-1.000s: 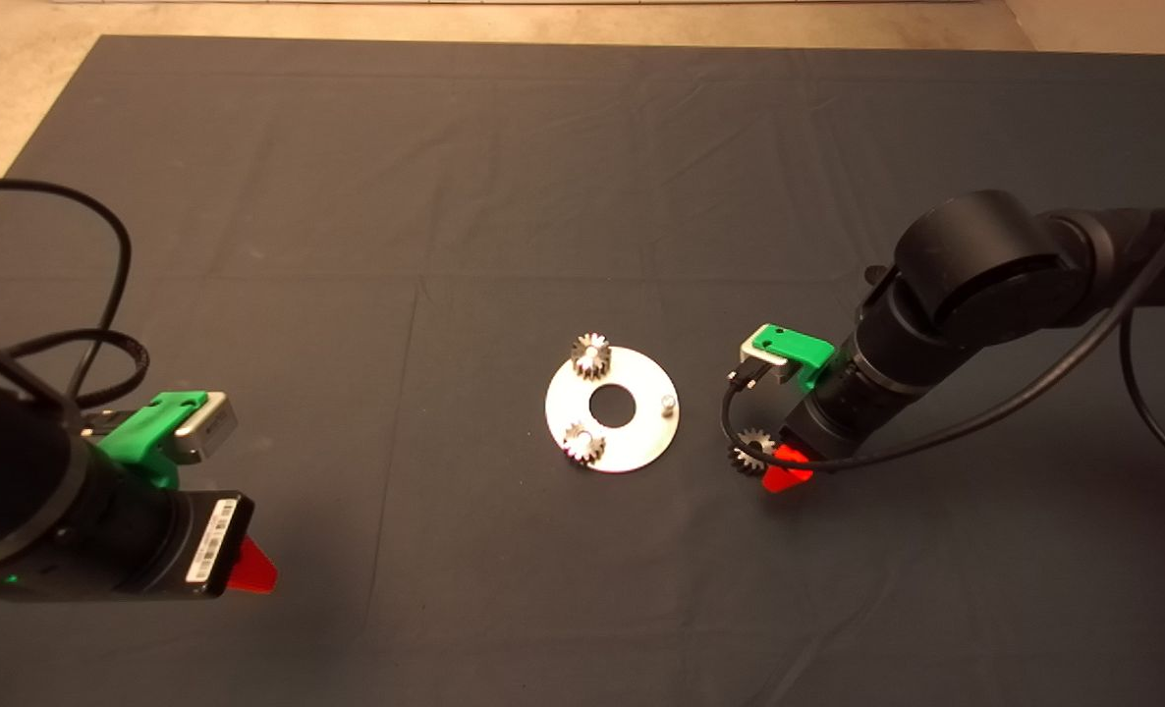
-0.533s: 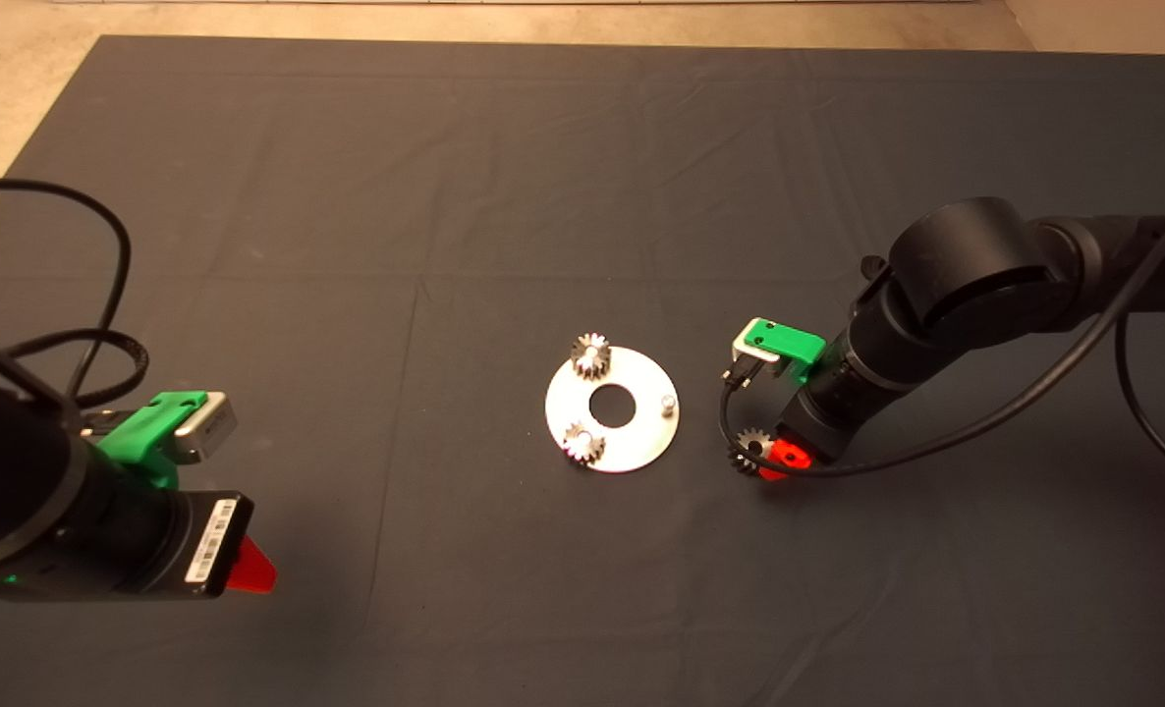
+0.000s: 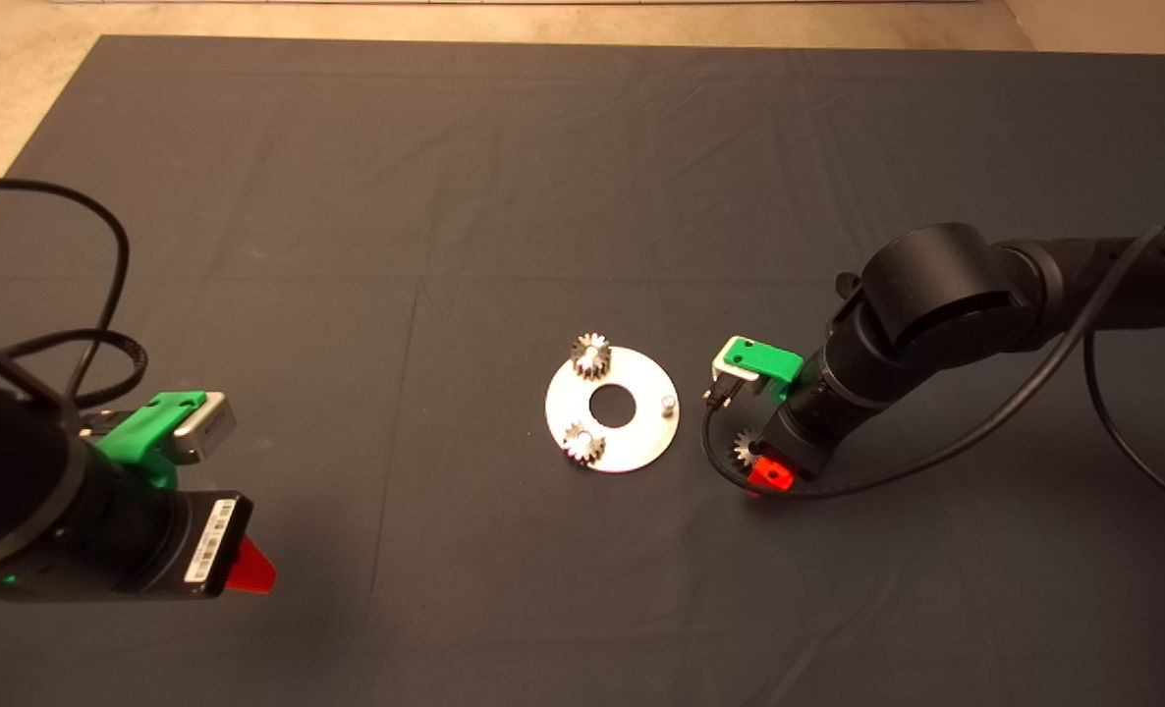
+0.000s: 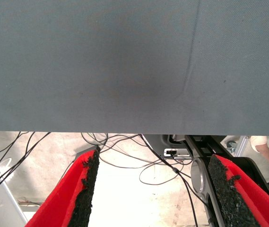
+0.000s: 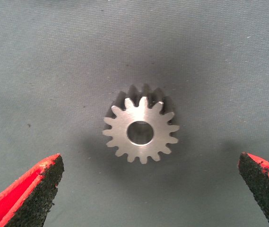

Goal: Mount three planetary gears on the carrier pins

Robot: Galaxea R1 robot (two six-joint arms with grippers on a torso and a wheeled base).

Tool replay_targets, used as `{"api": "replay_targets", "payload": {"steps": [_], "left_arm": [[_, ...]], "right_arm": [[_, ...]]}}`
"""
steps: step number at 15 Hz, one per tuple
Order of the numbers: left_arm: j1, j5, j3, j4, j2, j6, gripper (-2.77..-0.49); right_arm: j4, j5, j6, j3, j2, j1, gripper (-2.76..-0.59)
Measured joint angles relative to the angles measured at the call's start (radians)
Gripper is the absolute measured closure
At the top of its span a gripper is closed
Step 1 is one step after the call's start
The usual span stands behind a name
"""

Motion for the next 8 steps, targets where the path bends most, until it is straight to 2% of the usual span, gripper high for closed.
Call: {"api": "replay_targets", "payload": {"steps": [5,8], "left_arm": [[0.0,0.0,0.0,0.0,-0.003,0.0,-1.6],[0.0,0.0,0.0,0.0,-0.003,0.0,-1.6]], "right_arm": [[-0.055,0.0,-0.023,0.001,0.005,-0.008,-2.75],[-0.075,0.0,-0.034,0.018,0.005,-0.025,-2.75]]}}
